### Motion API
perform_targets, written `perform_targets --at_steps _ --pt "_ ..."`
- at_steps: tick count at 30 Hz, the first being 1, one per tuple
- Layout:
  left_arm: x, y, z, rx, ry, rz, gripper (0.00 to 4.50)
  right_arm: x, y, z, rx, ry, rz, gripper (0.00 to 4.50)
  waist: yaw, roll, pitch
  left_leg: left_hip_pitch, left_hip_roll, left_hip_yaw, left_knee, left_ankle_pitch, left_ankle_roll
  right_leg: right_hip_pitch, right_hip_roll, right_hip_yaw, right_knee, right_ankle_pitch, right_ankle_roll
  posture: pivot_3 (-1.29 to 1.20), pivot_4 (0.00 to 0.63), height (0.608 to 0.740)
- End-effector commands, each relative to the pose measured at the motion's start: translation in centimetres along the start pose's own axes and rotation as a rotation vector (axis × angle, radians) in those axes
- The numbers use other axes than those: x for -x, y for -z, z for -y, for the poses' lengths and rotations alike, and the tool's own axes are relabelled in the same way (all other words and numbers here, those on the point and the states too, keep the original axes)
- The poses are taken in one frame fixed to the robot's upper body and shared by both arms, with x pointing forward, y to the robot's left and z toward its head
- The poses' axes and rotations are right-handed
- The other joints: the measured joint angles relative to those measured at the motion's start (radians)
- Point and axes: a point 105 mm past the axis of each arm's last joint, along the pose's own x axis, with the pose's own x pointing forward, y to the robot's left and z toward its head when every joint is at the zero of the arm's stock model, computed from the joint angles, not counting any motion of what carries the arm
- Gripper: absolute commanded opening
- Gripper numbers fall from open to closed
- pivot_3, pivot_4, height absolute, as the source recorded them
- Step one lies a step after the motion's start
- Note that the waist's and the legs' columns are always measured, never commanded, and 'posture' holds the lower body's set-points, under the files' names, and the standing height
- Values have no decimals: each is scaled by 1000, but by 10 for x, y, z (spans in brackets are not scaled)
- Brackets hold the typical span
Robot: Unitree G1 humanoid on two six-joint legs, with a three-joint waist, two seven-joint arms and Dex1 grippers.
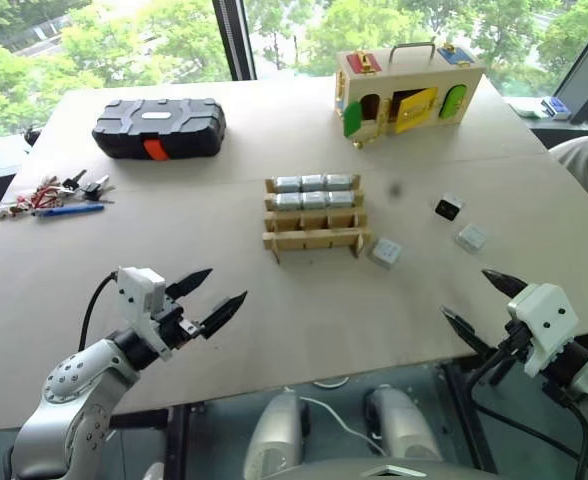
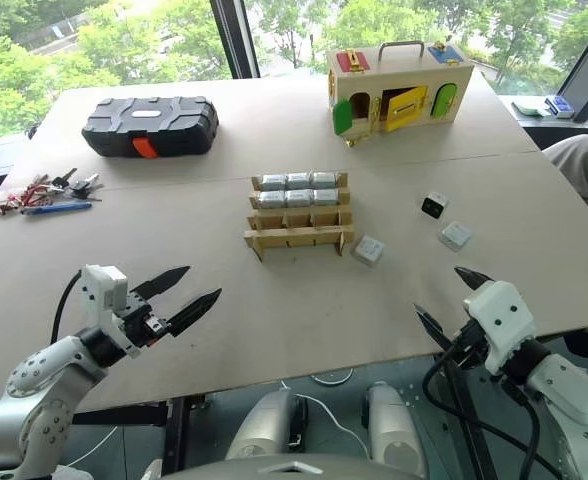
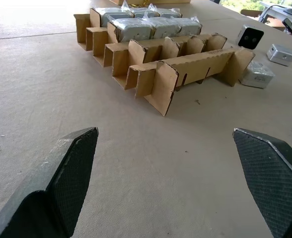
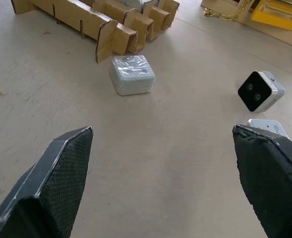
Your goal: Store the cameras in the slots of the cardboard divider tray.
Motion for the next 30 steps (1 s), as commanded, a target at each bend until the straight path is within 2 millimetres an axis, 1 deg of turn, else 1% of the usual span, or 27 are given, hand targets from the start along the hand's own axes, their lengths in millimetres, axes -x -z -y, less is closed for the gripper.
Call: perform_targets --at_steps 1,3,5,9,11,13,15,17,20,24,27,30 --pt "-3 -16 2 10 60 57 4500 2 -4 13 -18 37 1 4456 0 0 0 0 0 0 0 0 0 0 0 0 0 0 0 0 150 740" --pt "-7 -32 6 73 158 110 4500 0 -1 22 -38 19 -24 4456 1 0 0 0 0 0 0 0 0 0 0 0 0 0 0 0 150 740" --pt "-8 -40 9 92 229 127 4500 -3 -2 32 -31 36 -31 4456 1 0 1 0 0 -1 4 0 0 1 0 -1 1 0 0 0 150 740" --pt "-7 -51 27 68 419 95 4500 -13 -2 59 -8 98 -55 4456 -6 0 1 1 2 2 5 0 0 1 0 -1 0 0 0 0 150 740" --pt "-8 -55 35 7 494 75 4500 -21 -3 66 7 52 -96 4456 -6 1 1 1 2 2 4 0 0 0 0 0 0 1 -1 0 150 740" --pt "-10 -60 42 -21 555 76 4500 -33 -7 77 7 22 -125 4456 -5 1 1 0 1 3 4 0 0 0 1 0 1 1 -1 0 150 740" --pt "-14 -67 45 -49 588 92 4500 -47 -10 88 -19 -3 -145 4456 -4 1 1 0 1 6 3 0 0 0 2 0 1 1 -2 0 150 740" --pt "-17 -72 49 -79 619 101 4500 -62 -13 99 -8 -30 -154 4456 -4 1 1 0 1 7 3 0 0 0 3 0 1 2 -3 0 150 740" --pt "-23 -78 49 -86 622 118 4500 -84 -13 118 -41 -31 -187 4456 -3 1 2 -1 0 6 3 0 0 0 4 0 0 2 -3 0 150 740" --pt "-21 -83 52 -92 633 124 4500 -110 -8 140 -42 -36 -231 4456 -4 1 2 -1 -1 8 2 0 1 -1 4 1 -1 4 -6 0 150 740" --pt "-20 -85 52 -105 625 126 4500 -123 -6 150 -45 -40 -237 4456 -5 1 2 -2 -1 9 2 -1 2 -1 4 1 -3 5 -6 0 150 740" --pt "-19 -85 51 -131 616 119 4500 -137 -6 156 -38 -52 -244 4456 -6 1 2 -2 -1 9 1 -1 2 -1 4 2 -4 5 -6 0 150 740"
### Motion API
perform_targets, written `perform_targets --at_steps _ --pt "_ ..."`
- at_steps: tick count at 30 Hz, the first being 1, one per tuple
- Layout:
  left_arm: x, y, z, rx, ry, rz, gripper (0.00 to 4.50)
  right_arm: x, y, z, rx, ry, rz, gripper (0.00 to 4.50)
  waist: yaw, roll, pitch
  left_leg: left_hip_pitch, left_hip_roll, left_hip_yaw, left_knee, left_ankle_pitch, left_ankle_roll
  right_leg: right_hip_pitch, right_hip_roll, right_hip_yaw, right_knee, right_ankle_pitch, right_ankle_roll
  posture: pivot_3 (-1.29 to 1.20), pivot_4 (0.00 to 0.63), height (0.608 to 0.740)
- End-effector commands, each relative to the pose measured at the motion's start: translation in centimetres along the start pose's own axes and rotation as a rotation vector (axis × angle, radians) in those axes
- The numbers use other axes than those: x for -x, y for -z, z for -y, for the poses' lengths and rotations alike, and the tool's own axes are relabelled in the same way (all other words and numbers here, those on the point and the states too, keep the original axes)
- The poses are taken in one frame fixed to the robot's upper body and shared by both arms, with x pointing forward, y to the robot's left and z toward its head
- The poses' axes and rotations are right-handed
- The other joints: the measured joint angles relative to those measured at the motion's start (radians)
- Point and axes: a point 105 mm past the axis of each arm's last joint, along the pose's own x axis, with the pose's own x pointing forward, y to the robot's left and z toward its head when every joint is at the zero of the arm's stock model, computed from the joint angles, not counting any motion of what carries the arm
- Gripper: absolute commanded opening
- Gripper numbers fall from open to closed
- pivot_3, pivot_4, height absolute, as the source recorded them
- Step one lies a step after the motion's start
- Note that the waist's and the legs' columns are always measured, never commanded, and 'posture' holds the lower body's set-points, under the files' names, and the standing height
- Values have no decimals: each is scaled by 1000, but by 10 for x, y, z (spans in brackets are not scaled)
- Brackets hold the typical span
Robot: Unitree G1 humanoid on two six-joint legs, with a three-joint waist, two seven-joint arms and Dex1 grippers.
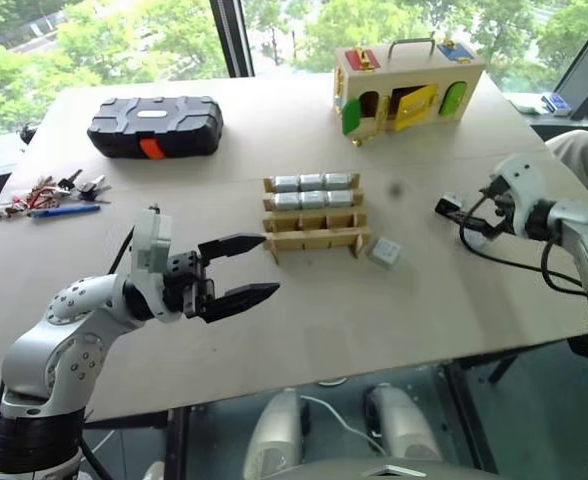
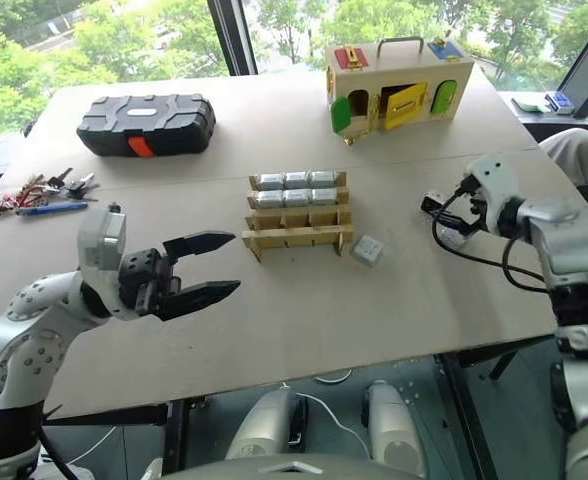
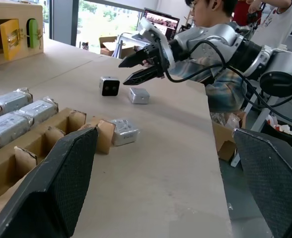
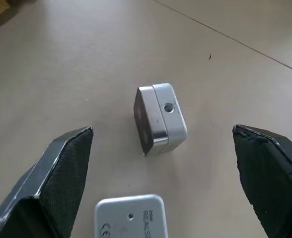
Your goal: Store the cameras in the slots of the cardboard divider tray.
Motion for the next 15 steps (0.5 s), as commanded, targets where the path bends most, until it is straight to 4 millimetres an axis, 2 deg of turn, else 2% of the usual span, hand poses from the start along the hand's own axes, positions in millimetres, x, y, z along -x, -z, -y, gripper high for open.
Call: perform_targets --at_steps 1,8,11,15 --pt "1 -11 5 -73 6 -2 4500 -8 -10 10 31 -3 19 4456 -2 0 0 0 0 0 0 0 0 0 0 0 0 0 0 0 150 740" --pt "6 -14 8 -90 -32 -12 4500 -30 1 7 28 -41 -25 4456 -4 0 0 0 0 0 -4 0 0 0 0 0 -3 2 2 0 150 740" --pt "9 -14 10 -93 -51 -14 4500 -35 6 5 20 -52 -34 3602 -3 0 0 0 0 0 -6 0 0 0 0 1 -5 2 3 0 150 740" --pt "12 -14 11 -90 -77 -15 4500 -36 0 4 37 -68 -13 1759 -11 0 0 1 0 1 -8 0 0 0 -1 1 -5 2 3 0 150 740"
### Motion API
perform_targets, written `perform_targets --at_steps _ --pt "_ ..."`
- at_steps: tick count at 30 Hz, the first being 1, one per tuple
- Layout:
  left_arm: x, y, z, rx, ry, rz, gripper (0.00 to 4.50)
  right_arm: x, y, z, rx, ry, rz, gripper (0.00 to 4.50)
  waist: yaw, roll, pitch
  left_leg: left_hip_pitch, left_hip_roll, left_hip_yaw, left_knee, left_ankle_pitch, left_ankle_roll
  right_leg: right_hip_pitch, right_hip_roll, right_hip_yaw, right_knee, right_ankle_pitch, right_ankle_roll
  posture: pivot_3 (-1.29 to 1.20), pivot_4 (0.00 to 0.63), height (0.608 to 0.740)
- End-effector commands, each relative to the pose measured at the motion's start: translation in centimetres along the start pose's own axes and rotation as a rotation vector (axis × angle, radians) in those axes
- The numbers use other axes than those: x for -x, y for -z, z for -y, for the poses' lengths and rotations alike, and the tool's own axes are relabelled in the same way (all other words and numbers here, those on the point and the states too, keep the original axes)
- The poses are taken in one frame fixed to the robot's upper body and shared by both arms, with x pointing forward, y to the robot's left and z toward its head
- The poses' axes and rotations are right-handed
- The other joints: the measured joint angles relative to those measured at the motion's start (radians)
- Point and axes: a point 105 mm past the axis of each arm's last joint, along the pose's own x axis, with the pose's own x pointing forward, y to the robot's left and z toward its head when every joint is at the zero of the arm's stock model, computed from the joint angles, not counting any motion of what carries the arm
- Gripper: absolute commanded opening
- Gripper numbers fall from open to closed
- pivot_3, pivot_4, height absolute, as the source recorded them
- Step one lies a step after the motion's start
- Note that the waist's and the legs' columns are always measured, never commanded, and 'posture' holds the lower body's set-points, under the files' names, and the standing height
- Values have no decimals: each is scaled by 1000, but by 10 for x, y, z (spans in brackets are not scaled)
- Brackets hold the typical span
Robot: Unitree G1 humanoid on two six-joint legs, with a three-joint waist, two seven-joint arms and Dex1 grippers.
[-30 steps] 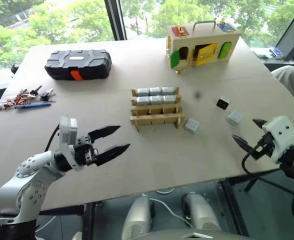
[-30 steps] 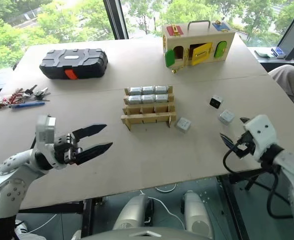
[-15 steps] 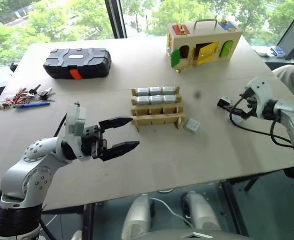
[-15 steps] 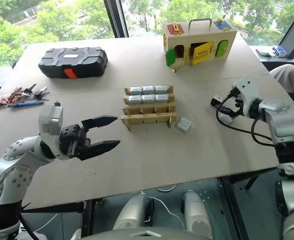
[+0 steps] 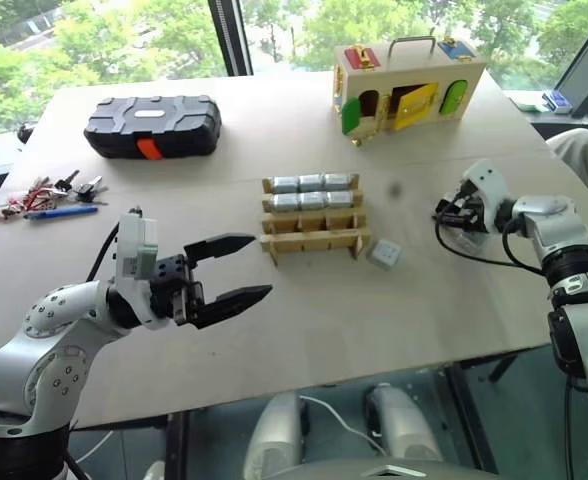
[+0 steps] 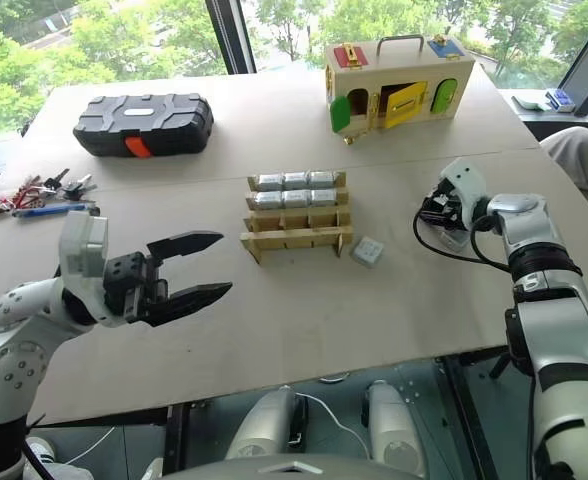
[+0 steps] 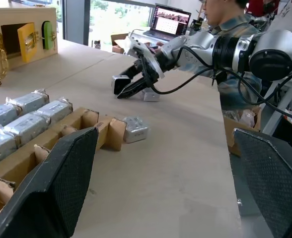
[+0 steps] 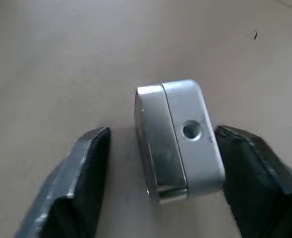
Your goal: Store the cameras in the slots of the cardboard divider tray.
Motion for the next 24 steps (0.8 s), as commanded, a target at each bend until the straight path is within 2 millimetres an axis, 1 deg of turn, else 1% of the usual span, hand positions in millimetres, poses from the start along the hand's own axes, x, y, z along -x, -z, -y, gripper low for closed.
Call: perform_targets --at_steps 1,2,5,6,8,9,10,11,13,14,16,17,19,20,22,24 --pt "3 -9 5 -43 -9 9 4500 7 -18 7 50 7 52 1272 -3 0 0 0 0 0 0 0 0 0 0 0 0 0 0 0 150 740" --pt "4 -8 5 -40 -17 7 4500 8 -24 7 79 10 67 804 -5 0 0 0 1 0 0 0 0 0 0 0 0 0 0 0 150 740" --pt "10 0 1 -12 -56 6 4500 13 -52 -1 124 -39 146 834 -13 1 1 0 1 0 0 0 0 0 0 0 0 0 0 0 150 740" --pt "14 4 -3 -3 -84 3 4500 14 -69 -10 166 -71 189 834 -16 1 1 0 1 0 -1 0 0 0 0 0 0 0 0 0 150 740" --pt "22 10 -11 8 -145 2 4500 17 -101 -35 259 -134 265 834 -21 2 1 1 1 1 -2 0 0 -2 0 2 1 0 1 0 150 740" --pt "25 12 -13 10 -165 2 4500 18 -111 -45 292 -155 287 834 -22 2 1 1 1 2 -2 0 0 -4 1 3 2 0 1 0 150 740" --pt "30 14 -15 8 -183 -6 4500 18 -122 -62 343 -191 312 834 -23 2 1 1 2 2 -3 0 0 -5 2 4 3 0 1 0 150 740" --pt "33 16 -17 6 -193 -13 4500 18 -129 -73 375 -213 325 834 -22 2 1 0 2 2 -3 0 0 -7 2 4 5 0 1 0 150 740" --pt "46 21 -20 8 -231 -33 4500 8 -155 -113 436 -277 390 834 -18 2 1 0 4 3 -3 0 0 -7 3 3 7 0 0 0 150 740" --pt "51 23 -22 6 -248 -40 4500 3 -164 -127 452 -289 414 834 -20 2 1 1 5 3 -3 0 0 -7 4 3 7 0 0 0 150 740" --pt "58 24 -23 4 -267 -48 4500 -5 -176 -145 466 -301 439 834 -19 2 1 1 5 6 -3 0 0 -10 4 5 9 0 0 0 150 740" --pt "62 25 -24 3 -277 -54 4500 -12 -181 -158 472 -323 448 834 -17 2 1 0 5 6 -3 0 0 -11 4 5 11 0 0 0 150 740" --pt "69 27 -26 -4 -296 -65 4500 -25 -186 -180 488 -368 452 834 -13 2 1 -1 5 6 -3 1 -1 -11 2 5 11 0 0 0 150 740" --pt "72 28 -26 -13 -302 -77 4500 -33 -184 -190 484 -401 439 834 -12 1 1 -1 5 7 -2 1 -1 -12 1 5 12 0 -1 0 150 740" --pt "76 28 -25 -26 -309 -84 4500 -46 -175 -204 511 -444 401 834 -11 -1 -1 -1 4 7 -2 1 -2 -11 0 5 12 -2 -4 0 150 740" --pt "80 27 -23 -35 -315 -82 4500 -56 -168 -212 509 -464 378 834 -11 -3 -2 -1 4 7 -2 1 -2 -11 -1 5 11 -2 -4 0 150 740"
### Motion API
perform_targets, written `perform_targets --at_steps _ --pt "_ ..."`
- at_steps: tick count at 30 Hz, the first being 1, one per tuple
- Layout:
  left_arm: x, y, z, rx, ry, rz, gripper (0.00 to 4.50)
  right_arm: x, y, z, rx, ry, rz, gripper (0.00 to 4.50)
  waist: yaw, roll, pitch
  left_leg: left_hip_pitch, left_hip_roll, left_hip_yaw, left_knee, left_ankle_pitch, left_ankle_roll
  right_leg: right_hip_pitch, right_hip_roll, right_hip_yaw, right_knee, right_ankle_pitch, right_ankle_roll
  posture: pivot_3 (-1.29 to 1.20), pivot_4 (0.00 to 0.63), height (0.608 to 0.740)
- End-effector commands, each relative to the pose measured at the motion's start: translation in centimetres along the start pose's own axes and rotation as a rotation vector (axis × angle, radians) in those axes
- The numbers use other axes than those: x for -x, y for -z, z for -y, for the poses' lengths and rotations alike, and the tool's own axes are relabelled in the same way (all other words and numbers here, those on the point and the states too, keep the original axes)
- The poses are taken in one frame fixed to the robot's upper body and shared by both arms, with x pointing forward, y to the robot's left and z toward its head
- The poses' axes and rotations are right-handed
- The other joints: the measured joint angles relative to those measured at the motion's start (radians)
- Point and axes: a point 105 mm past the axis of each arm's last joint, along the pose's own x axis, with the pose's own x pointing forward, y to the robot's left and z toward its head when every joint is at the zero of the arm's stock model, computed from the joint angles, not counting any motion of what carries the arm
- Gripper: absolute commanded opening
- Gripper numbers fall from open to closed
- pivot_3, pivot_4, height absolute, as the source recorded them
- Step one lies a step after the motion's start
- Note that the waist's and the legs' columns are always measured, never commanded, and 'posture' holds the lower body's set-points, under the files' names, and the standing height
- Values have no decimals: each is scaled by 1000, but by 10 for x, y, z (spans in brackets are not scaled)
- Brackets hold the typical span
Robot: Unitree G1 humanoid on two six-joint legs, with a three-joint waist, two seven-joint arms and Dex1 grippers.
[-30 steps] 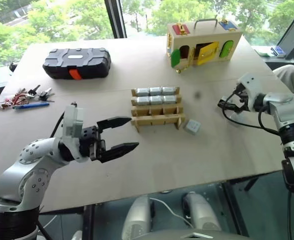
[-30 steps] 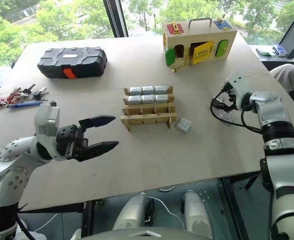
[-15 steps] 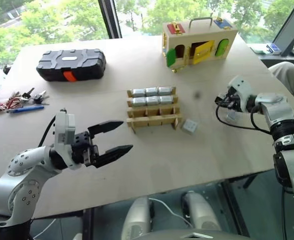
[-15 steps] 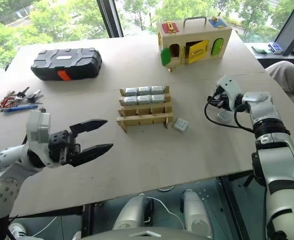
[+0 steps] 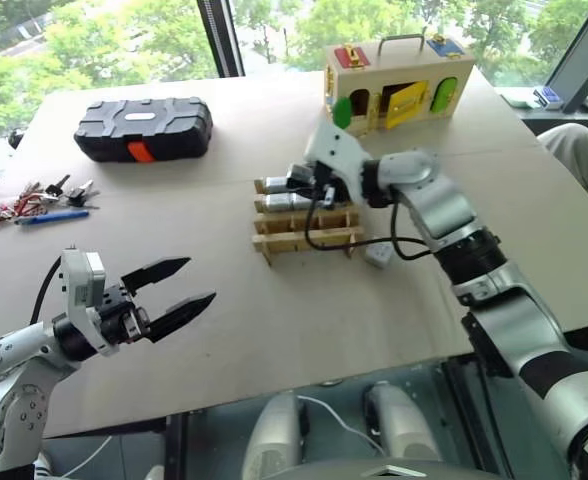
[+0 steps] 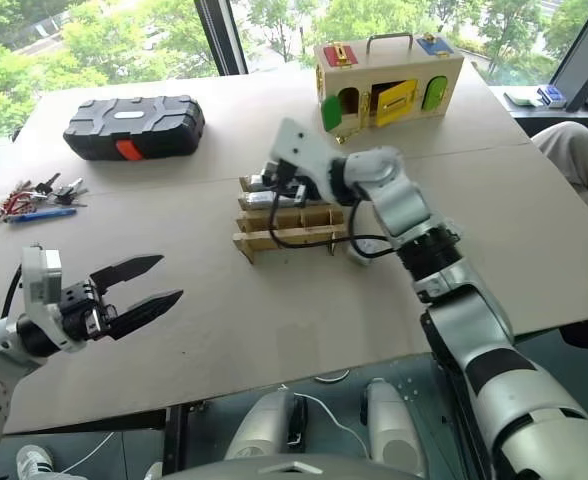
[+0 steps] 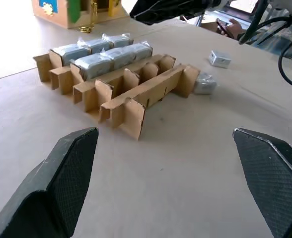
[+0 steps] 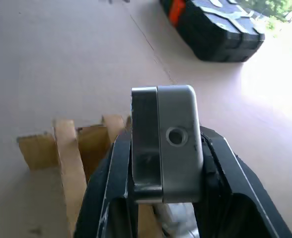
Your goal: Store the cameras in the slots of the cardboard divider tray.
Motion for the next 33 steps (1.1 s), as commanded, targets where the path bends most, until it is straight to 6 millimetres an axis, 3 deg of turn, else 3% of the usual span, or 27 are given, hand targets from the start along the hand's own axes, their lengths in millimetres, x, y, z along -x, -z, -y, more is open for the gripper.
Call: perform_targets --at_steps 1,5,10,14,22,25,28,33 --pt "10 -11 1 -67 -12 17 4500 -11 12 -5 4 -18 -22 834 -1 -1 0 0 0 0 0 0 0 0 0 0 0 0 0 0 150 740" --pt "22 -11 4 -80 -34 9 4500 -25 27 -10 -5 -40 -57 834 -7 0 0 -1 0 1 -1 0 0 -2 -1 0 0 0 -1 0 150 740" --pt "31 -9 7 -82 -67 4 4500 -35 27 -16 -38 -69 -46 834 -27 0 0 1 2 0 -2 1 -1 -2 1 0 3 1 -3 0 150 740" --pt "33 -8 10 -80 -80 11 4500 -40 11 -19 -48 -88 9 834 -33 0 0 1 2 0 -1 2 -3 -2 2 0 3 1 -3 0 150 740" --pt "33 -6 13 -74 -92 17 4500 -42 -24 -7 -61 -29 135 834 -35 0 0 1 2 0 -2 2 -3 -3 2 0 3 1 -4 0 150 740" --pt "33 -6 14 -73 -93 19 4500 -43 -29 -9 -54 -42 155 834 -32 0 0 1 2 0 -2 2 -3 -3 2 0 3 1 -4 0 150 740" --pt "32 -6 13 -74 -94 24 4500 -46 -21 -15 -52 -59 138 834 -32 0 0 0 2 0 -2 2 -3 -3 1 0 3 1 -4 0 150 740" --pt "30 -9 17 -73 -96 35 4500 -51 19 -25 -42 -55 19 834 -33 0 0 1 2 0 -2 2 -3 -3 2 0 3 1 -4 0 150 740"
